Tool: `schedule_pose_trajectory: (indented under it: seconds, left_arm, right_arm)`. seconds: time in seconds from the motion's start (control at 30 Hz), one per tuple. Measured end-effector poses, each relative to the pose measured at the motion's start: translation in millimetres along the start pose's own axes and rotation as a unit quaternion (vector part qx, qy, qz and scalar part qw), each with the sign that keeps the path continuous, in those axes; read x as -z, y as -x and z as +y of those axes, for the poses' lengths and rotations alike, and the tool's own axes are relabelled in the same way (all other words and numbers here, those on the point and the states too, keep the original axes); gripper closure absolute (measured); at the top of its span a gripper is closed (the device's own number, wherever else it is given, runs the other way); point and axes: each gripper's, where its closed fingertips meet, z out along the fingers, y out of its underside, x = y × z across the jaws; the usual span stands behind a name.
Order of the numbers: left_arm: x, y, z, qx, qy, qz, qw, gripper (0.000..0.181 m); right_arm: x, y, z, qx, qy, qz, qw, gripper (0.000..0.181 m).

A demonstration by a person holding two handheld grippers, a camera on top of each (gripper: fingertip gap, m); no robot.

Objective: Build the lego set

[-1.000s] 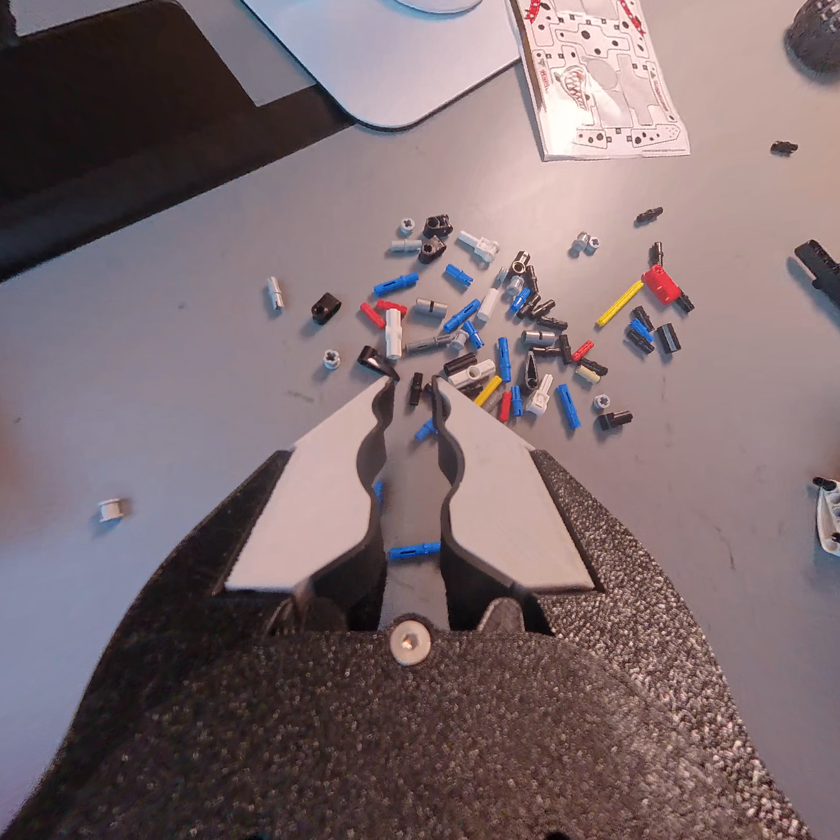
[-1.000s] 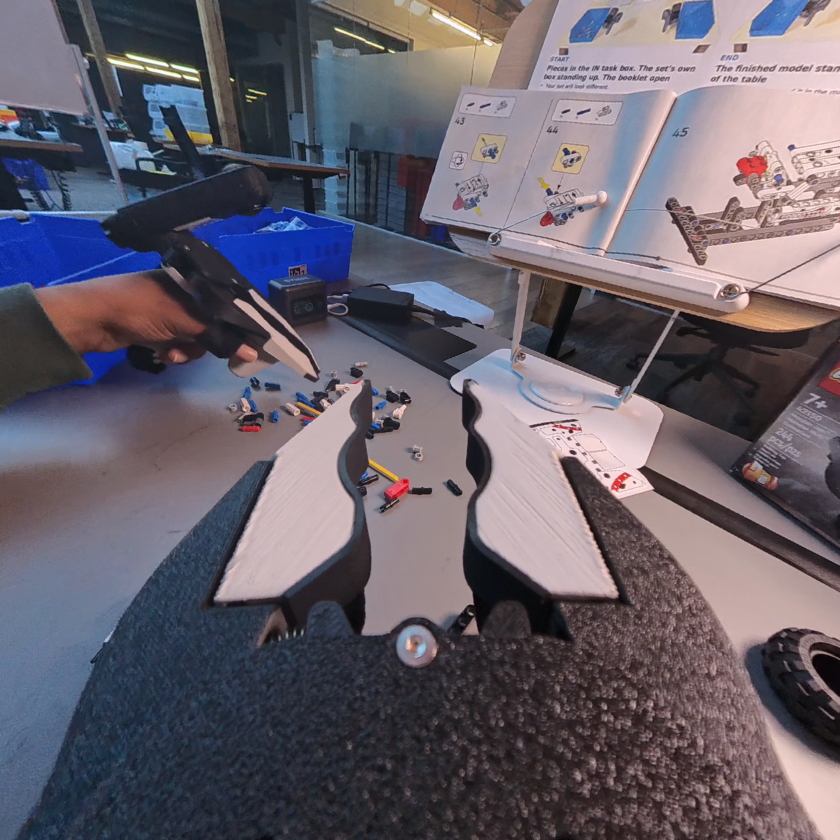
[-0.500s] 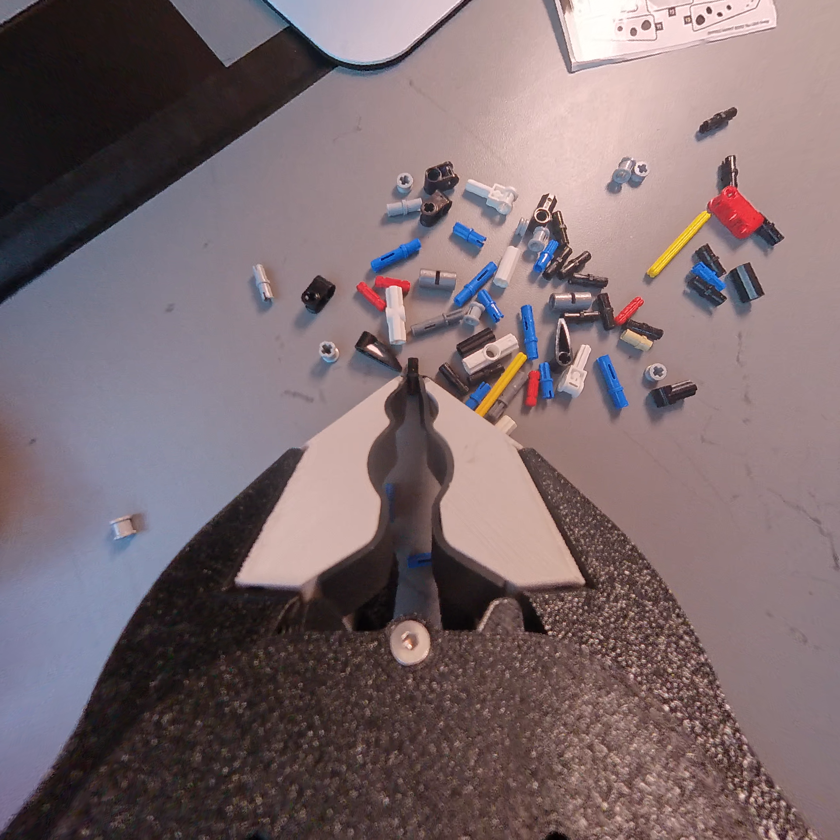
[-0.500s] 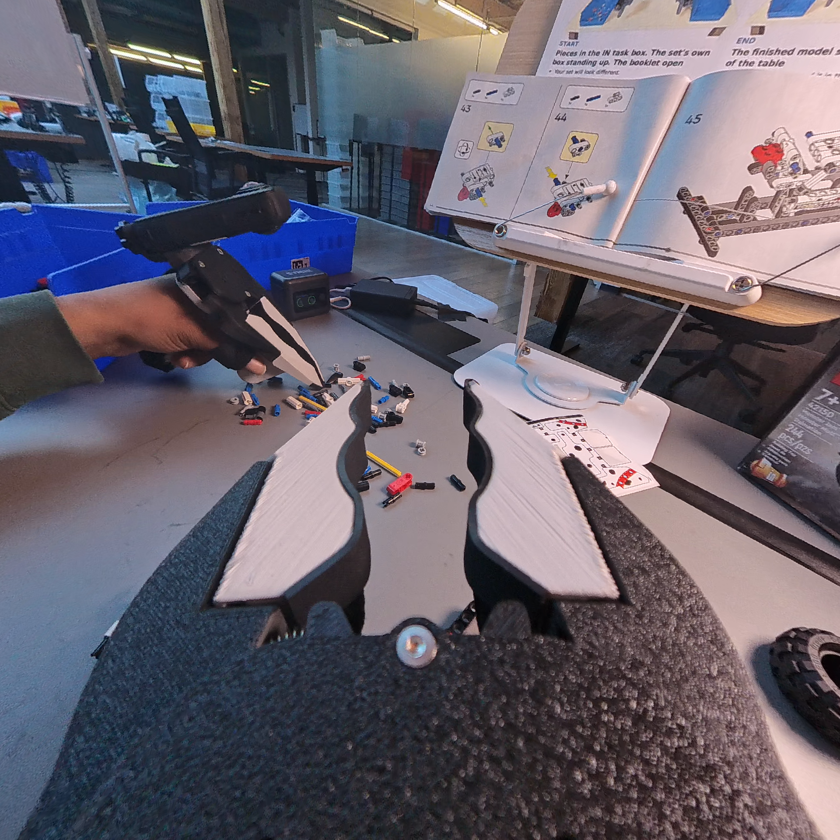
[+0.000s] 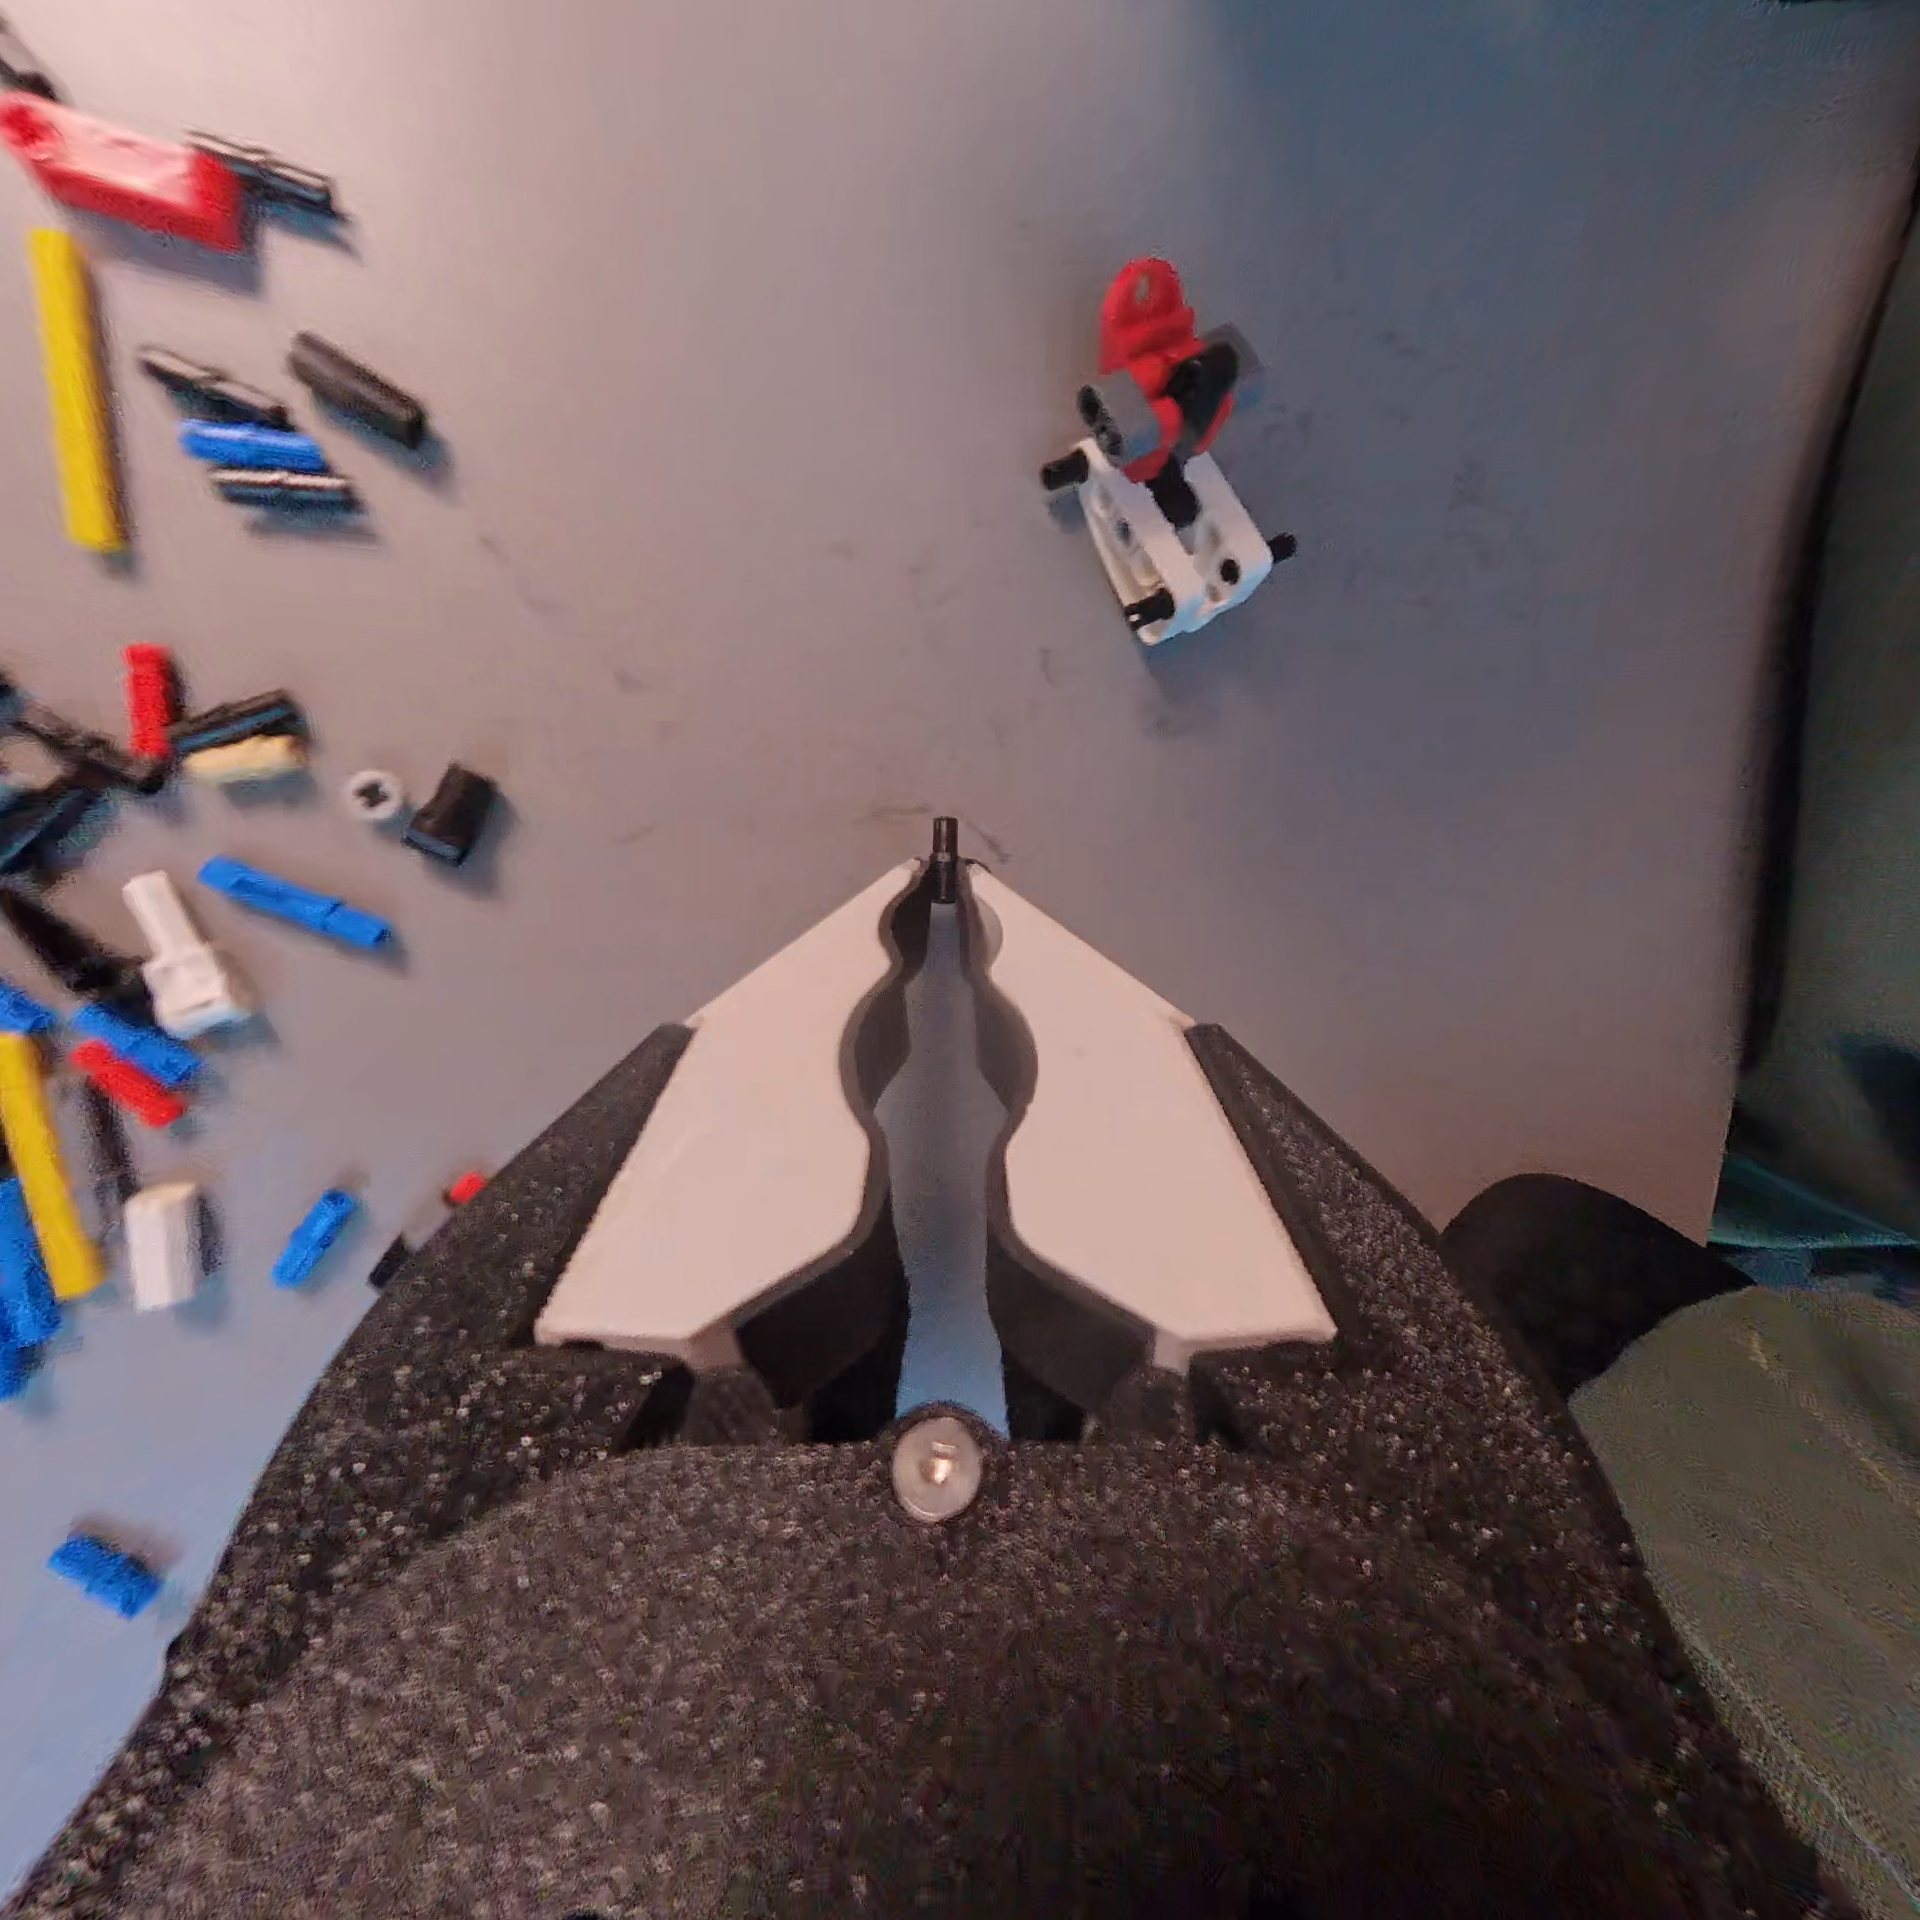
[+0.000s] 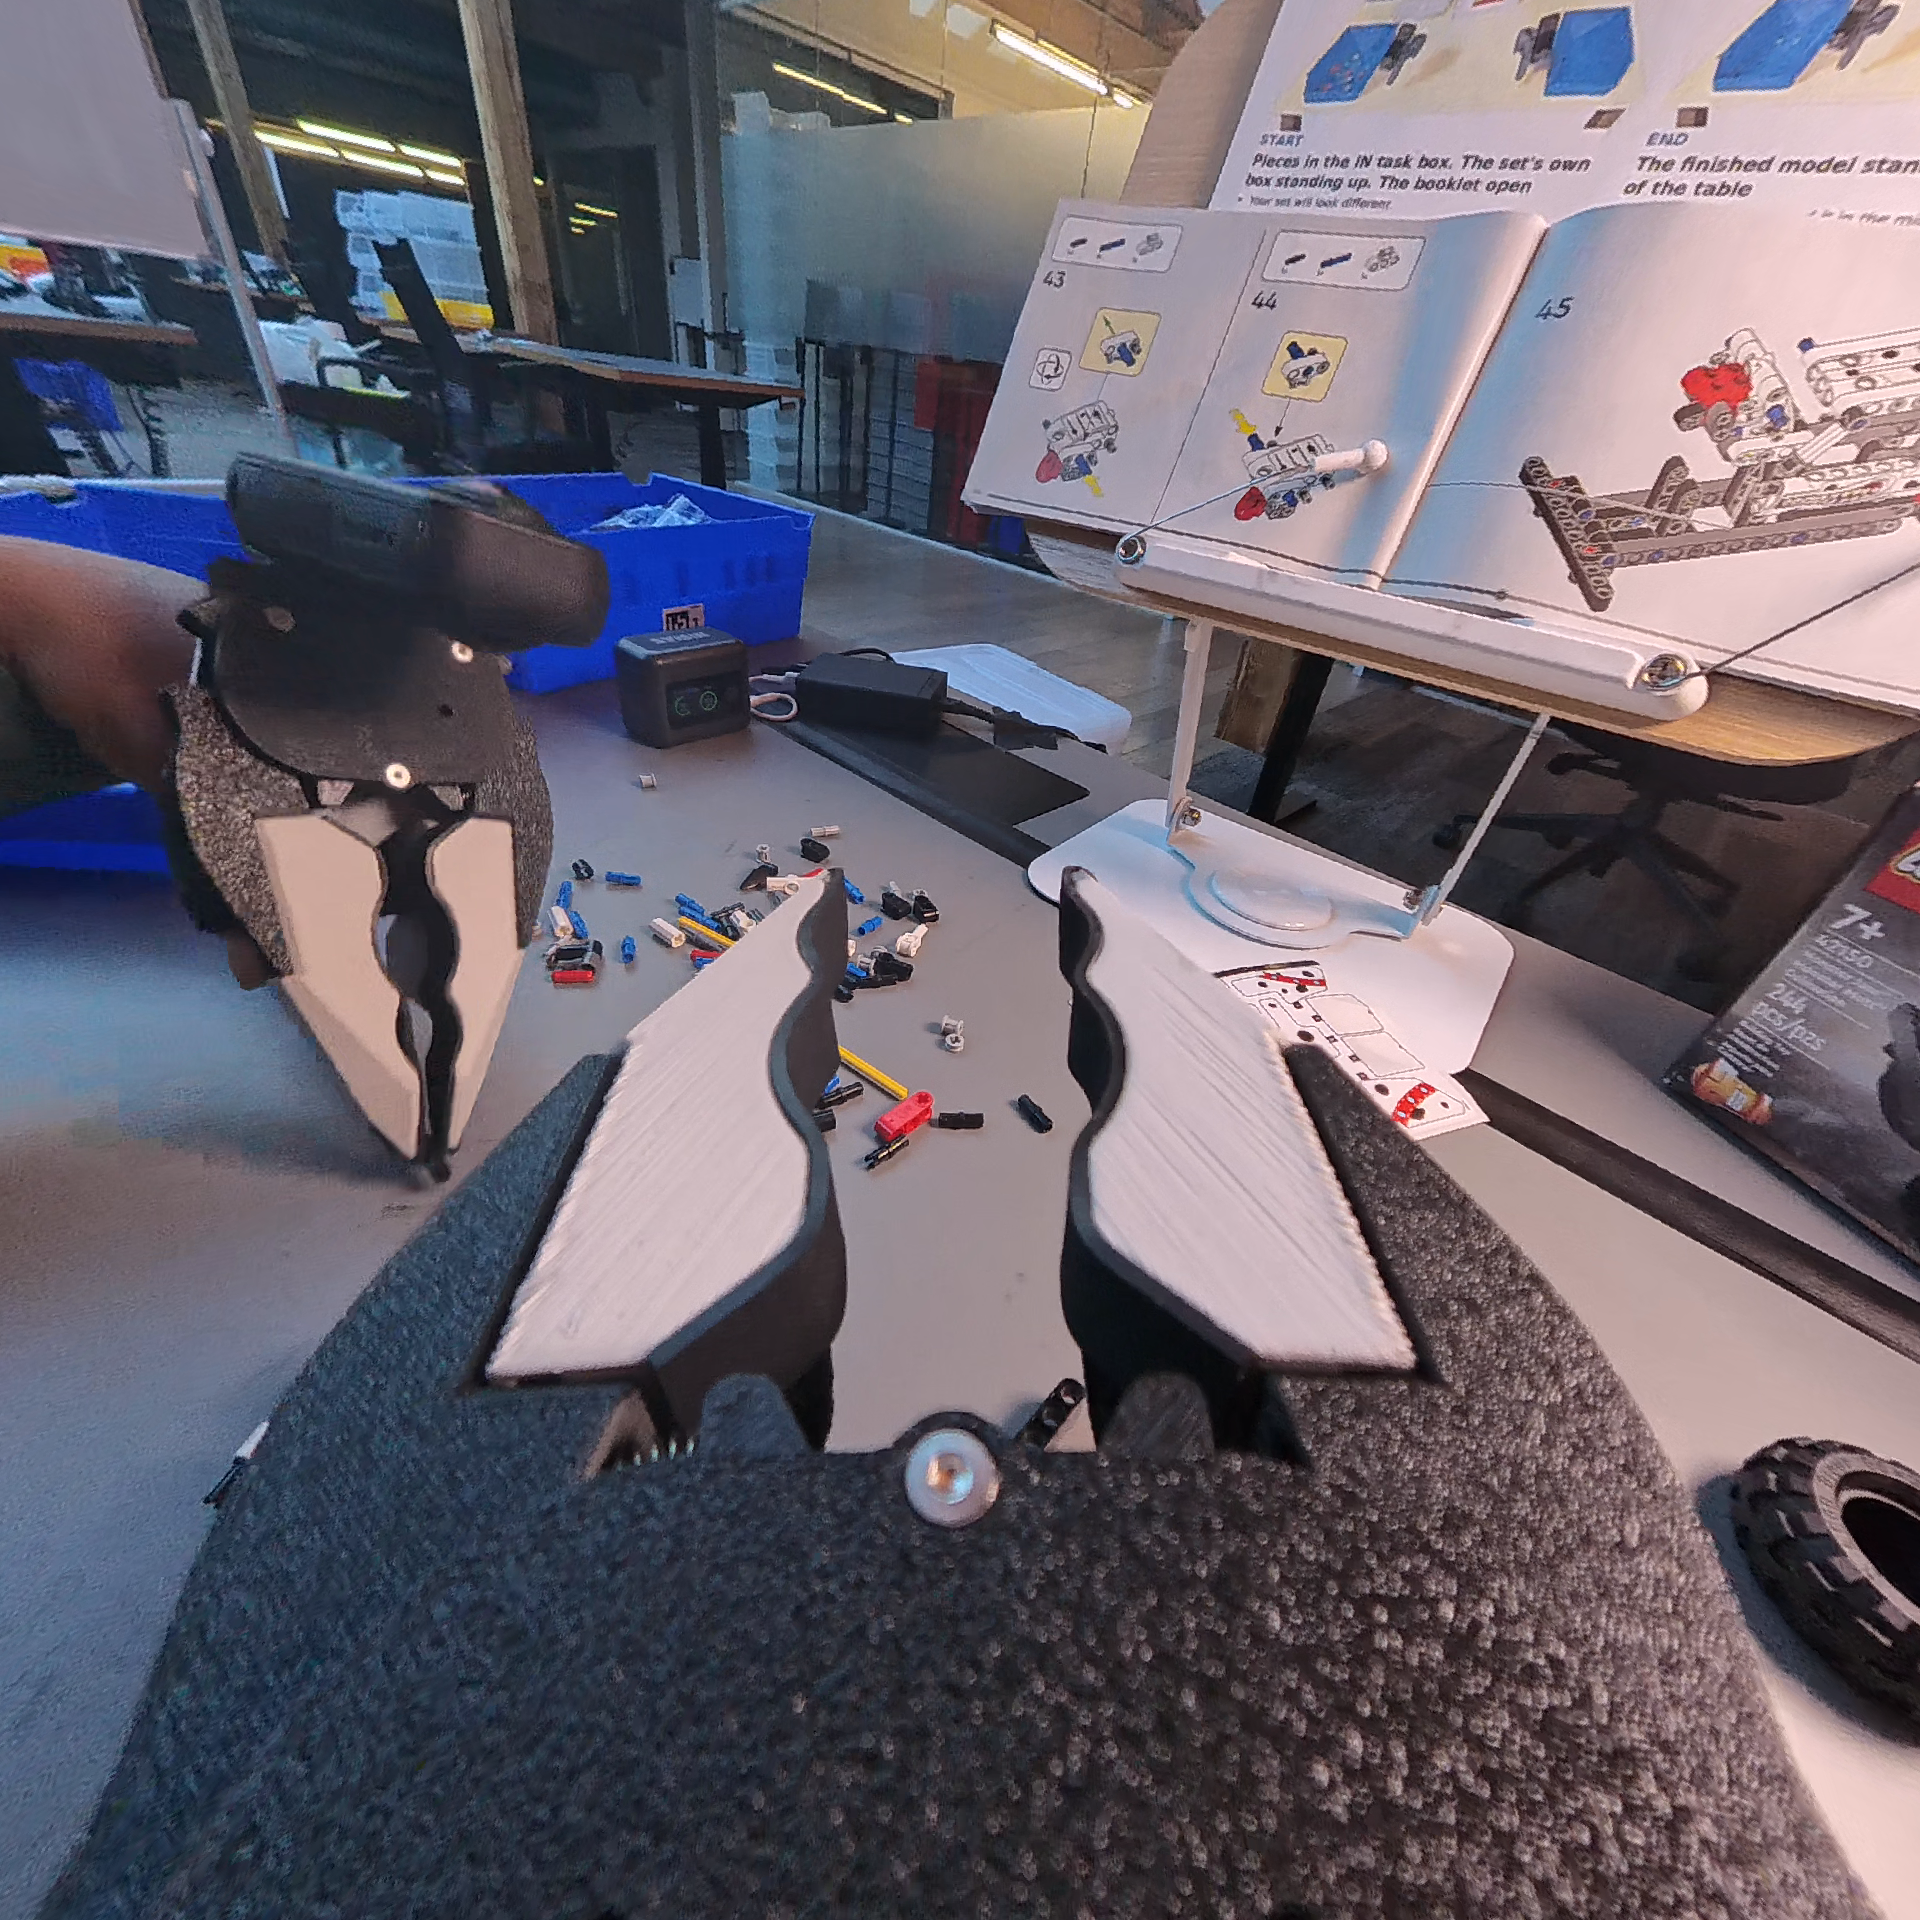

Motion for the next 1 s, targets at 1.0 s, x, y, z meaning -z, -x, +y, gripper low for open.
schedule_pose_trajectory:
  seconds: [1.0]
  left_arm:
    - [45.1, 110.6, -3.6, 0.108, -0.122, -0.241, 0.957, 0.170]
  right_arm:
    - [0.8, -3.2, 1.4, -0.002, 0.000, -0.001, 1.000, 0.142]
